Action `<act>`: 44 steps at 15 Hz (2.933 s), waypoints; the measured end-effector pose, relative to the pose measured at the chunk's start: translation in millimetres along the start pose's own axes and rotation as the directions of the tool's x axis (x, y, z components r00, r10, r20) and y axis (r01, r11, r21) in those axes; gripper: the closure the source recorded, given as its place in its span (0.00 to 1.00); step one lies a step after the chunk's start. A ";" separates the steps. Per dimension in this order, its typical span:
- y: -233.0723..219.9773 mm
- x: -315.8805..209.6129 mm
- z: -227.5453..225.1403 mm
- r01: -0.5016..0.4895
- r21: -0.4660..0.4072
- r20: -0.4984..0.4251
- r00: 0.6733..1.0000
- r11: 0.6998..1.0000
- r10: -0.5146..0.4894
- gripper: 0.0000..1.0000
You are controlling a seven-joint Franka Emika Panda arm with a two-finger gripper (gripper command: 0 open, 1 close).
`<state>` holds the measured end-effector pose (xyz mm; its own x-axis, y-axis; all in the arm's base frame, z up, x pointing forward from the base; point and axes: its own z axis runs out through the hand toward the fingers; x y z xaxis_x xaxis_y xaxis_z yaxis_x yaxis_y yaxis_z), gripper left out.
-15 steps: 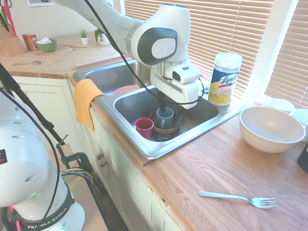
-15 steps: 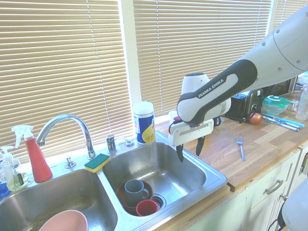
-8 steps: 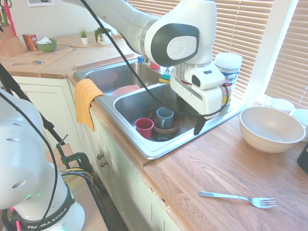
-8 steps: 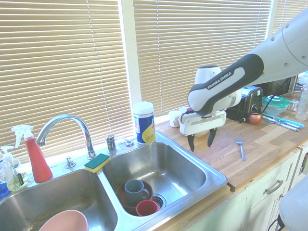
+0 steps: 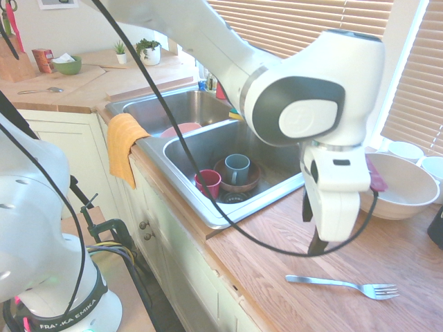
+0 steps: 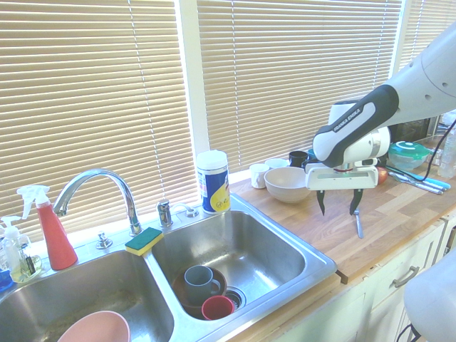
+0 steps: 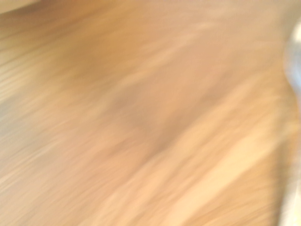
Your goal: Put the fork into the sink
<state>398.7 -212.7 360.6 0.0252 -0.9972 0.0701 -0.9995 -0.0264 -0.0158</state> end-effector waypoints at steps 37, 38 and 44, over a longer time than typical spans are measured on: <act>-36.7 73.2 -76.0 -0.021 0.141 -0.012 1.000 0.990 0.022 1.00; -45.7 50.9 -99.9 0.038 0.155 -0.027 0.999 0.987 -0.034 1.00; -127.1 -181.0 -116.3 0.410 0.195 -0.105 0.912 0.891 -0.397 1.00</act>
<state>519.1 -20.8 465.9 0.4177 -0.8916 0.1747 -0.8767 -0.4460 -0.1802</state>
